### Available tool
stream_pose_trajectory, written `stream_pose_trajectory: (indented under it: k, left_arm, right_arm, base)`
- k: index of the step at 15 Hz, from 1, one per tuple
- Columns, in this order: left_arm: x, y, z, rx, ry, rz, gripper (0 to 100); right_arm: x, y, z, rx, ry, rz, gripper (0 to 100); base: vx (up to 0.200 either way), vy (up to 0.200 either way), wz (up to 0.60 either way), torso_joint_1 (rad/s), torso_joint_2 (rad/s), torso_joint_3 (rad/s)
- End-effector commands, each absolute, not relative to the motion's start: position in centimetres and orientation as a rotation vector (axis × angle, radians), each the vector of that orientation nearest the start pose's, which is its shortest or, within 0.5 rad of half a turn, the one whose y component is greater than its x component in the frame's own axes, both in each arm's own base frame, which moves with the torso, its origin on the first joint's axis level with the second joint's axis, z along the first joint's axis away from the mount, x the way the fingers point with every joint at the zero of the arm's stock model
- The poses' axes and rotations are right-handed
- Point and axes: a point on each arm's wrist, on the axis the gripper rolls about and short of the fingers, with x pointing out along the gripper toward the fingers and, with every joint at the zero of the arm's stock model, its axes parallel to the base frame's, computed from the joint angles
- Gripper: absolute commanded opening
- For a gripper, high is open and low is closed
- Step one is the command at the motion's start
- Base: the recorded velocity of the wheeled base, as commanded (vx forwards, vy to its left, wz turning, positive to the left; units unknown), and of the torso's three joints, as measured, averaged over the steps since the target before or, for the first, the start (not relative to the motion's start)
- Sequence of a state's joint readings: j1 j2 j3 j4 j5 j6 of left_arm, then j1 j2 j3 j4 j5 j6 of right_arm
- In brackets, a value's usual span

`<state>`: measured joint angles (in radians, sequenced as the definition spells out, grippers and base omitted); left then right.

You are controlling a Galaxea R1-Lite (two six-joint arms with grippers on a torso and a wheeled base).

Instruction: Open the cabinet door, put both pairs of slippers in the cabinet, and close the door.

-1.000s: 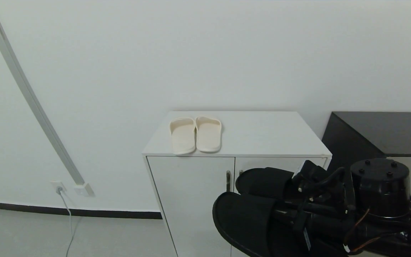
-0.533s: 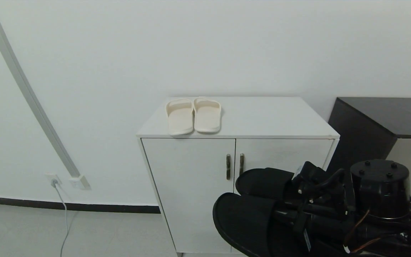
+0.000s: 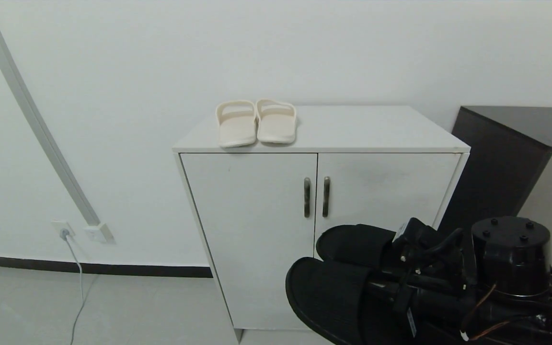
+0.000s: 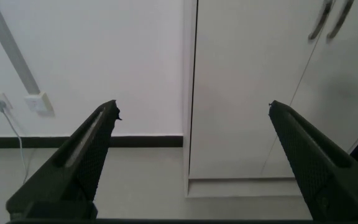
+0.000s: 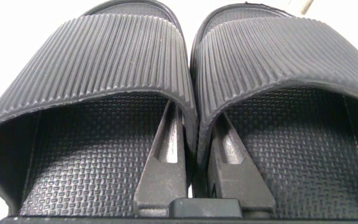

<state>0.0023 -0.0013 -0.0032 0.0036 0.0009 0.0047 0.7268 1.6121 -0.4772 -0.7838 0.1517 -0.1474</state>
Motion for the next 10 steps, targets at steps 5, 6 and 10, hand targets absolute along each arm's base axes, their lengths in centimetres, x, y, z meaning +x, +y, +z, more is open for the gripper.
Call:
stream_pose_trajectory:
  k: [5,6,10]
  left_arm:
    - [-2.3,-0.01,7.59,0.006,0.002,0.003,100]
    - [-2.3,-0.01,7.59,0.006,0.002,0.003,100]
    - [-2.3,-0.01,7.57,0.006,0.003,0.002,100]
  right_arm:
    - [18.55,16.96,13.72,-0.24,0.285,0.893,0]
    - [18.57,16.97,13.75,-0.24,0.284,0.893,0]
    - [18.8,17.17,13.57,-0.237,0.273,0.89,0]
  base:
    - [0.0,0.0,0.0,-0.121,0.47,0.344]
    - [0.0,0.0,0.0,-0.105,0.45,0.354]
    - [0.0,0.0,0.0,-0.06,0.44,0.38]
